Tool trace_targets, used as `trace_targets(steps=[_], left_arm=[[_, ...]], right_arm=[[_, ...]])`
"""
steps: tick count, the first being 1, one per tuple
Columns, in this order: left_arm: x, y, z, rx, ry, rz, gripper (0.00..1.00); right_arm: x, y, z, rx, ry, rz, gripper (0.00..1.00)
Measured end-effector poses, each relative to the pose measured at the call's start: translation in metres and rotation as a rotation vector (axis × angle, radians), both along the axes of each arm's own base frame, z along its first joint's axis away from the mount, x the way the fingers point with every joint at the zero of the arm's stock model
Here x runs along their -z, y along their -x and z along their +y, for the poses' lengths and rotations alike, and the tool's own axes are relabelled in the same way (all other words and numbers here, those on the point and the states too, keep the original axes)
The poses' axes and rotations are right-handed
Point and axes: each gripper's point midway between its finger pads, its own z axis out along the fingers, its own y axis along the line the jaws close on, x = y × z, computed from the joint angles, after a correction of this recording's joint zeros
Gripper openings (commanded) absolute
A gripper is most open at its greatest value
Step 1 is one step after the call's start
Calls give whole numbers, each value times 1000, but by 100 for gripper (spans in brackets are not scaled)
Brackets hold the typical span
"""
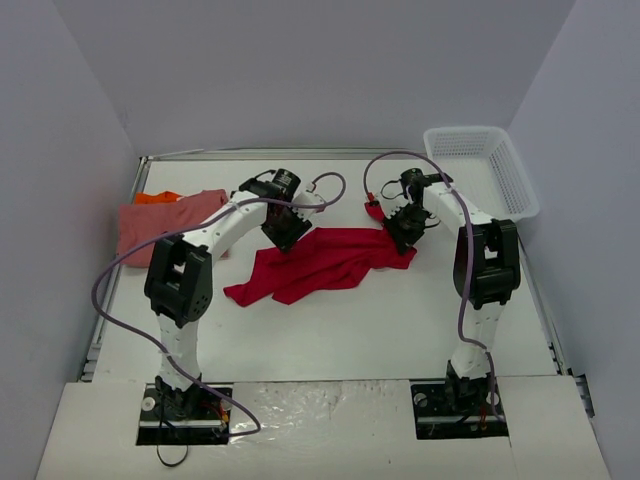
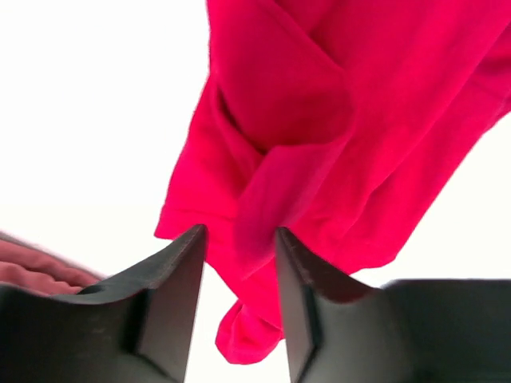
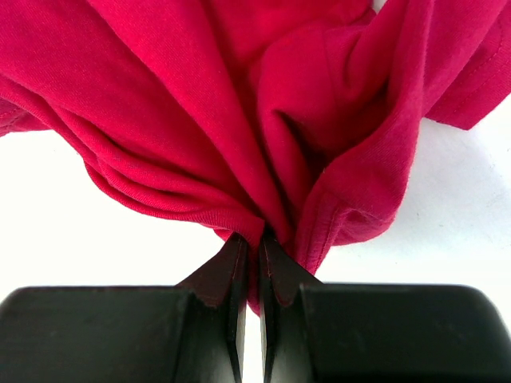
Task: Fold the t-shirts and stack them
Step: Flatten out the tshirt
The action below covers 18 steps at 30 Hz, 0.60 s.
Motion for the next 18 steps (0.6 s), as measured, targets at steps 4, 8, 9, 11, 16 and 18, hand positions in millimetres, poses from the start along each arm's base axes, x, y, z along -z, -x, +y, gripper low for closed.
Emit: trace_targets(steps=[4,8,9,11,16,18], left_arm=[[-14,-3,-1,3,56,1,43],[-16,6,-8,31,93,36,43],[-16,9,-9,37,100,50,42],[-16,14,-12,49,111,66,41],[-14,20,-16,70,132,91,41],[-13,23,-18,82,141,101,42]], right_arm=[[0,0,0,-1,0,-1,0],[0,0,0,-1,0,0,0],[0,0,0,-1,0,0,0],[0,0,0,-1,1,0,0],[0,0,0,-1,1,-1,0],[0,0,0,0,2,0,0]])
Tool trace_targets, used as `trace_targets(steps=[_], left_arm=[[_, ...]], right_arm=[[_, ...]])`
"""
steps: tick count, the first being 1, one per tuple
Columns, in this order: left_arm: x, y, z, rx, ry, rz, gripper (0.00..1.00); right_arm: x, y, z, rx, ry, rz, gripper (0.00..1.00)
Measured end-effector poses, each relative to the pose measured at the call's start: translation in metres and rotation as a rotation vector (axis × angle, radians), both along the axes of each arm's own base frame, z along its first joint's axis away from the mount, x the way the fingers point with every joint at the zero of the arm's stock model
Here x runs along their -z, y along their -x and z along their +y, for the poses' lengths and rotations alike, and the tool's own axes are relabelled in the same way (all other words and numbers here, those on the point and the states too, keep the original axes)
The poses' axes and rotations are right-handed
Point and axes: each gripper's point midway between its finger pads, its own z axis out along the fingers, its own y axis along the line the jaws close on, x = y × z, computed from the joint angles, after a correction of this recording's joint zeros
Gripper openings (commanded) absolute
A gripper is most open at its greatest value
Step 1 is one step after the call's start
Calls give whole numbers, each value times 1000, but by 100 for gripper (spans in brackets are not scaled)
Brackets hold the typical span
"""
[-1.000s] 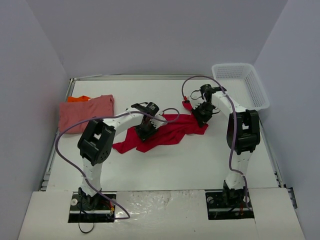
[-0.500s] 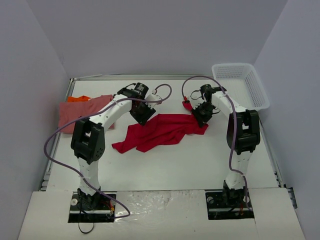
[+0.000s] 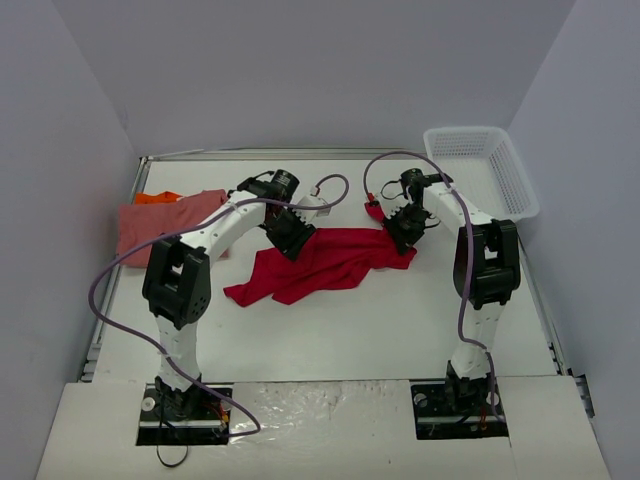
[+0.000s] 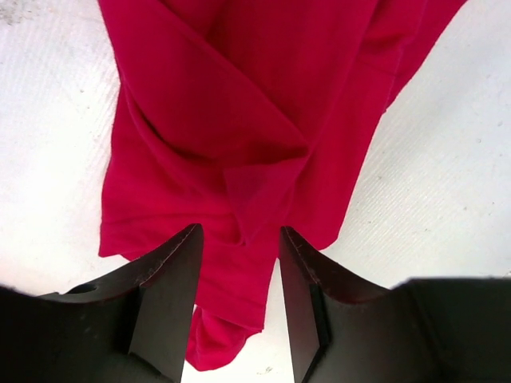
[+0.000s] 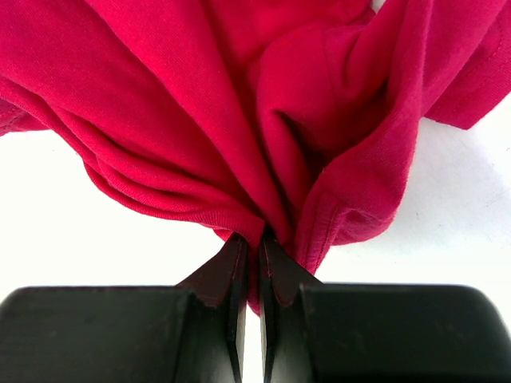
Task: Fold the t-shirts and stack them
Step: Flatten out the tshirt
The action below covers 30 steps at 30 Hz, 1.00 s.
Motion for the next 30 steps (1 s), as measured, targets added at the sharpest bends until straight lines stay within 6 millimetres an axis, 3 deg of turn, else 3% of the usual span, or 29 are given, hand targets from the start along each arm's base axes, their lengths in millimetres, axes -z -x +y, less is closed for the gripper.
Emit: trace_targets(steps=[6,16,30], left_arm=[[6,5,-2,46,23,28,42],[35,18,-3,109,32,148,39],[37,13,2,98,25,139,38]], right_arm=[[4,3,-1,0,4,8,0],[6,4,-3,3,15,10,0],[10,5,-3,3,16,20,0]])
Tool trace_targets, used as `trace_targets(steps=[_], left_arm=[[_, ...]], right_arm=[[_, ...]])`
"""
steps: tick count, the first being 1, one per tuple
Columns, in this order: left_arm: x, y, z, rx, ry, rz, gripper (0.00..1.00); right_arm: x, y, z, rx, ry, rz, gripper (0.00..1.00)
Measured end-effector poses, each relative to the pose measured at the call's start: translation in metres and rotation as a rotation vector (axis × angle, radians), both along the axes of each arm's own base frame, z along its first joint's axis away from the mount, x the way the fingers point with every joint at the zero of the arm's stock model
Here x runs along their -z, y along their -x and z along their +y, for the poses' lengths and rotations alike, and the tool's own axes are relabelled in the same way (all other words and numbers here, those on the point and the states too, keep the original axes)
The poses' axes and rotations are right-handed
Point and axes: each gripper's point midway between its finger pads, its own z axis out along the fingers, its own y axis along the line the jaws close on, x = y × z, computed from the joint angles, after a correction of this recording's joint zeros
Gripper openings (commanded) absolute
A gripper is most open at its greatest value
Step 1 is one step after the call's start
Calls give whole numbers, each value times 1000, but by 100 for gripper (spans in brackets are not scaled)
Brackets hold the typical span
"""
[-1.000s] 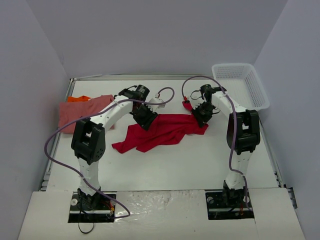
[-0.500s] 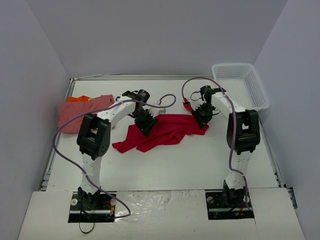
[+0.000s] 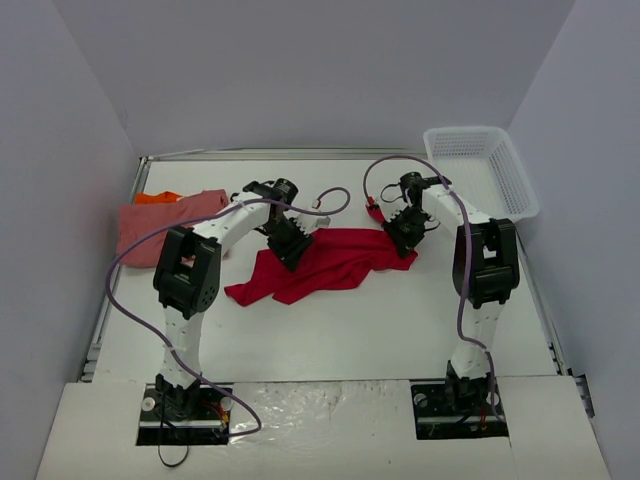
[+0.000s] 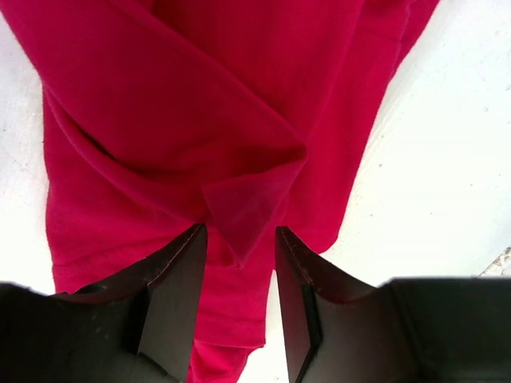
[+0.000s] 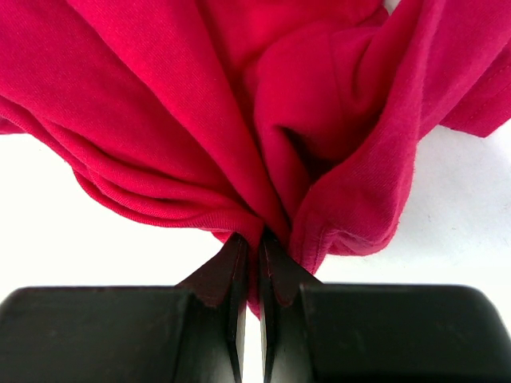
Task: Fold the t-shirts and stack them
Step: Flatten out the tshirt
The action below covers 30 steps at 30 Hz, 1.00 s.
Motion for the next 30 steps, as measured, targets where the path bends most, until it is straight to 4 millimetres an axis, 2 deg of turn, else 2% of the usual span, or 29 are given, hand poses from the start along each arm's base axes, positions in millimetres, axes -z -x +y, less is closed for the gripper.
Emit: trace_targets(steps=[9,11,16,30], left_arm=[[10,-1,0,-1,-11,20,38],[11,1,-1,1,-2,30,31],[8,2,-6,11,24,37,3],[2,-3,-6,-14,38,28,2]], right_arm=[[0,0,0,0,0,-1,0],[0,-1,0,1,-1,-1,0],[3,0,0,1,1,6,0],[8,1,1,1,3,18,0]])
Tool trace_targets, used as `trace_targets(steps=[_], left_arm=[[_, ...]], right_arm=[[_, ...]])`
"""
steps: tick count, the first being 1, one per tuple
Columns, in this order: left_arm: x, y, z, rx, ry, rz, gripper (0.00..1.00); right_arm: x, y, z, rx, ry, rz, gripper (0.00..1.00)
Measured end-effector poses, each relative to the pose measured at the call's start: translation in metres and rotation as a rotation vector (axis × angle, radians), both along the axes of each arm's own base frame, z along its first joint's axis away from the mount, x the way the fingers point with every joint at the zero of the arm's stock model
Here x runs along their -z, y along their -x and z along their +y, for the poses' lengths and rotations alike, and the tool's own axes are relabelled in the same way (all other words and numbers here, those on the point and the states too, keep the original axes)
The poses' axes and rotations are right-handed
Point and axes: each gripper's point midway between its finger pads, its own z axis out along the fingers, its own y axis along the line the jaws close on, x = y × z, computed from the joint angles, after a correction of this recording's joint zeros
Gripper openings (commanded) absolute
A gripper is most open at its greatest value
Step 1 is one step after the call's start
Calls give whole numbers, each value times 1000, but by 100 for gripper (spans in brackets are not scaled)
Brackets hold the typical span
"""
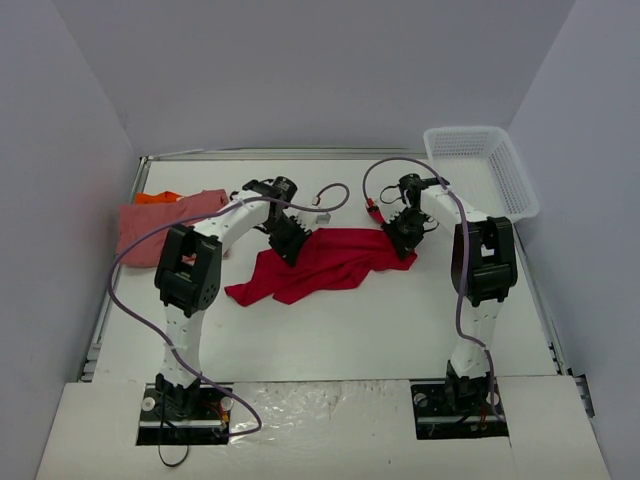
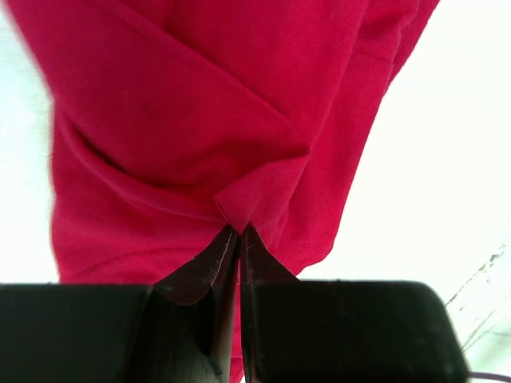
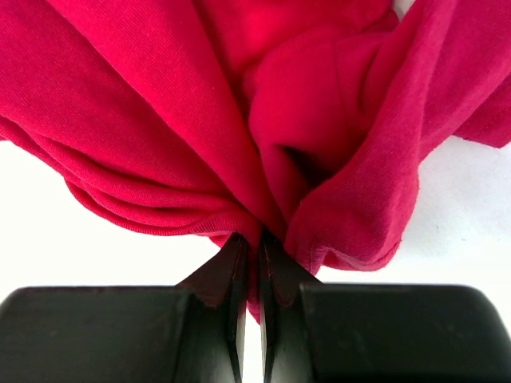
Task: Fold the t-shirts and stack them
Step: Flatten out the tshirt
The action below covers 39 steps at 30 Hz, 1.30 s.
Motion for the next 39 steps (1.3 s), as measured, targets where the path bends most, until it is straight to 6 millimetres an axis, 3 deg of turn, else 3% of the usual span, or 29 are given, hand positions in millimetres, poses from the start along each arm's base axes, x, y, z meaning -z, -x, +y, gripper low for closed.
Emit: trace_targets(steps=[6,11,15,18,23,24,25,27,30,34,39], left_arm=[[-31,-16,12,-71,20,-85,2],[-75,-33,38,-160,38,-208,2],[-94,-41,55,-213,40,-261,2],[-94,-43,62,-238,32,-267,2],[-76,-33,67,-246,0,-228,2],[-73,-31,68,-246,-5,-220,2],[-71,-30,68,-247,-8,-215,2],[-68,-29,68,-250,-10,-209,2],[-66,-28,68,-254,-11,-204,2],[-66,-30,68,-261,-9,-209,2],[-67,-30,67,-265,-8,-208,2]], right_arm=[[0,0,0,0,1,-1,0],[0,0,0,0,0,-2,0],[0,0,0,1,0,-2,0],[0,0,0,0,0,-2,0],[-1,5,-1,0,-1,-8,2],[-2,8,-2,0,-1,-8,9],[-3,11,-2,-1,-1,-10,24],[-8,18,-3,-6,-4,-16,32],[-22,28,-4,-27,-15,-44,43],[-65,28,0,-38,-55,-147,52],[-123,14,6,-36,-102,-313,47]])
